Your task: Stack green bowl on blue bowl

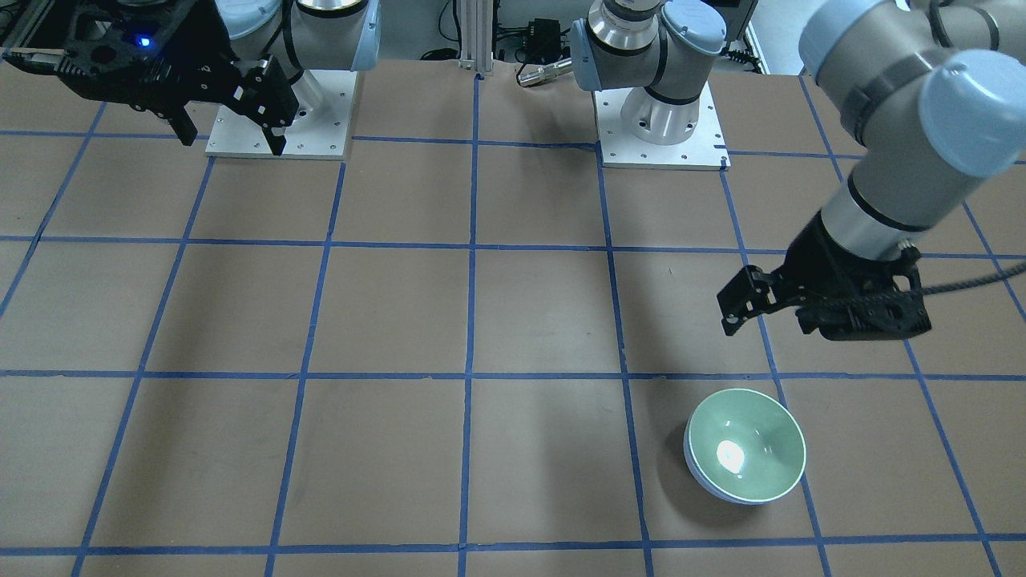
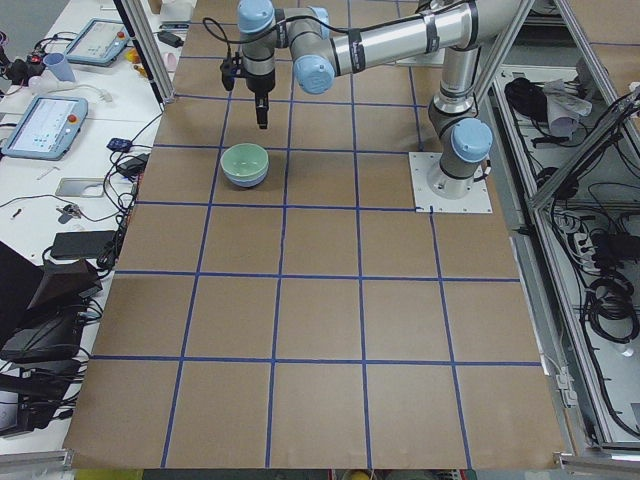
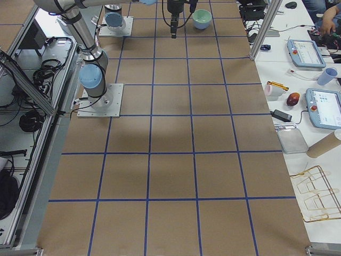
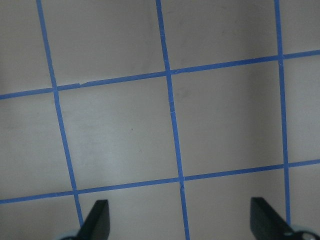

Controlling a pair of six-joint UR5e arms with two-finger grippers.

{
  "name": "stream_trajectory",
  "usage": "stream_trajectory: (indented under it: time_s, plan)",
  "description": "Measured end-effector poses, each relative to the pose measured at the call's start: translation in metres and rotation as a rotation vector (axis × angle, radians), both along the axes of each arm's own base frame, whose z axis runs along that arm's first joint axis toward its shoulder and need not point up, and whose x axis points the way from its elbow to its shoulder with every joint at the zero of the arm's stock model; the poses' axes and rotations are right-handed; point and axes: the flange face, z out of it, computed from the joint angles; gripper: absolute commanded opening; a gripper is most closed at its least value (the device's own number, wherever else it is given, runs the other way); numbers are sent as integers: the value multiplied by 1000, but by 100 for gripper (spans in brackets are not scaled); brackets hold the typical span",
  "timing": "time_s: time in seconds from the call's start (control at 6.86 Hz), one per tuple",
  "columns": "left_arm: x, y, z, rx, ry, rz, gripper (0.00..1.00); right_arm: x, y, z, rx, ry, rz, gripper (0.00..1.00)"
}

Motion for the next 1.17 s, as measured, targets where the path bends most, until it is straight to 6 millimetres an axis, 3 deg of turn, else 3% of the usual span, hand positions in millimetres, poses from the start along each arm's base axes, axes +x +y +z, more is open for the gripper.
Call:
stream_trajectory:
  time_s: [0.15, 0.44, 0.73, 1.17]
  plan:
    - [-21, 21, 18, 20, -11, -32, 100, 0, 0, 0, 0, 0, 0, 100]
    - [-36, 50, 44, 33, -16, -56, 100, 0, 0, 0, -1, 0, 0, 100]
    - [-58, 61, 56, 17, -27, -98, 100, 0, 0, 0, 0, 0, 0, 100]
    - [-67, 65, 61, 6, -59, -120, 100, 0, 0, 0, 0, 0, 0, 100]
